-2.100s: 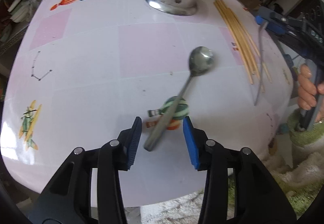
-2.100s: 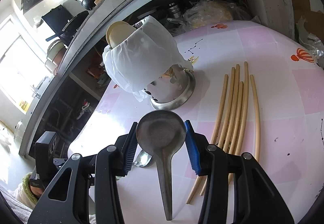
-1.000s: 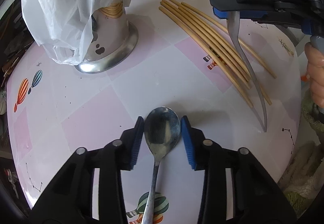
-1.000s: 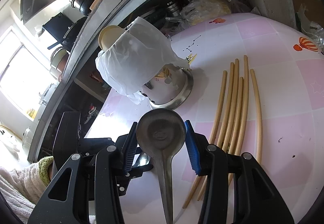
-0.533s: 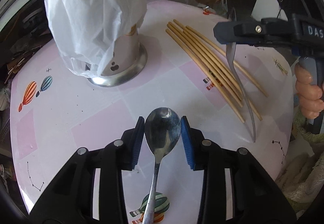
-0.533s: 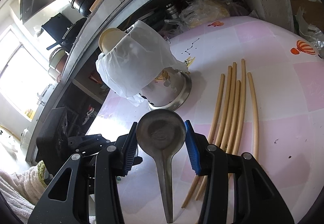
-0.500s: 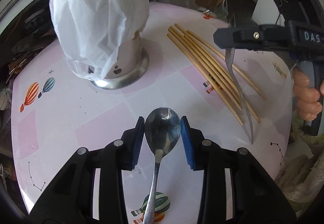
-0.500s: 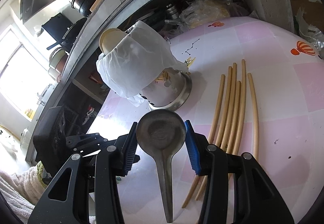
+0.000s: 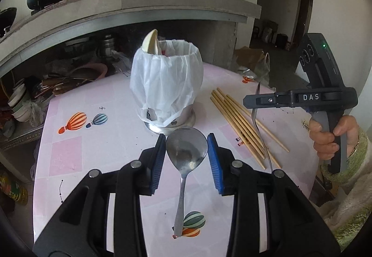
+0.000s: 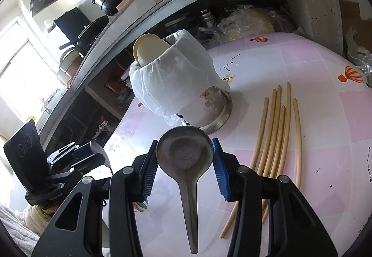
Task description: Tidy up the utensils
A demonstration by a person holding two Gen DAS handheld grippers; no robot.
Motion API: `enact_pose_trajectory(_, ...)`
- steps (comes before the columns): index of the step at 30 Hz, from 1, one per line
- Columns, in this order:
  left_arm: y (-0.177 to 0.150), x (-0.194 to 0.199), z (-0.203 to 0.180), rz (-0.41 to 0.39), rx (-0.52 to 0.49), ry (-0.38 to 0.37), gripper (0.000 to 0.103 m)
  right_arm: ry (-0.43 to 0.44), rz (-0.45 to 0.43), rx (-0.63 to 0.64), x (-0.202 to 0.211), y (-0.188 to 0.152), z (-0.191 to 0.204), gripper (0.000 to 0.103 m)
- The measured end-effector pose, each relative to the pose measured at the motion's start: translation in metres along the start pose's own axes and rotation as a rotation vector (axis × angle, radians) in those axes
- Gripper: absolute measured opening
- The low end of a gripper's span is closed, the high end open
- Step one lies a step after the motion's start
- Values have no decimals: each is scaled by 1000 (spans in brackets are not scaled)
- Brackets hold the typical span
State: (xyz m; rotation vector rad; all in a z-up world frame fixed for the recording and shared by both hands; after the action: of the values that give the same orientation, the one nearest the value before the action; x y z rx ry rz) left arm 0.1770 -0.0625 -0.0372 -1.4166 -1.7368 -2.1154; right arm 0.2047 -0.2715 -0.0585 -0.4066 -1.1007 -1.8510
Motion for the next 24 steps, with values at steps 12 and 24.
enact_pose_trajectory(12, -2, 34, 24, -144, 60, 26, 34, -38, -10, 45, 4, 2, 26, 44)
enact_pose_trajectory(24, 27, 51, 36, -214, 78, 34, 34, -57, -62, 83, 20, 18, 44, 44)
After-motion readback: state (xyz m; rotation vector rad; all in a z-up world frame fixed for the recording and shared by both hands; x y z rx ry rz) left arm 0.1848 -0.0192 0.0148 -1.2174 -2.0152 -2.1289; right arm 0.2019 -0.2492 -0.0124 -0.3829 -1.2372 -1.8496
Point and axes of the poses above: each gripper's, at about its wrist camera, not at the fingertips, and x roughly against the way its jaws point, z to its left, y to its top, the point moved 7 cm from there along -x, roughly the way its jaws point, and after that the axes turned 4 degrees about z, right-handed, at the moved point
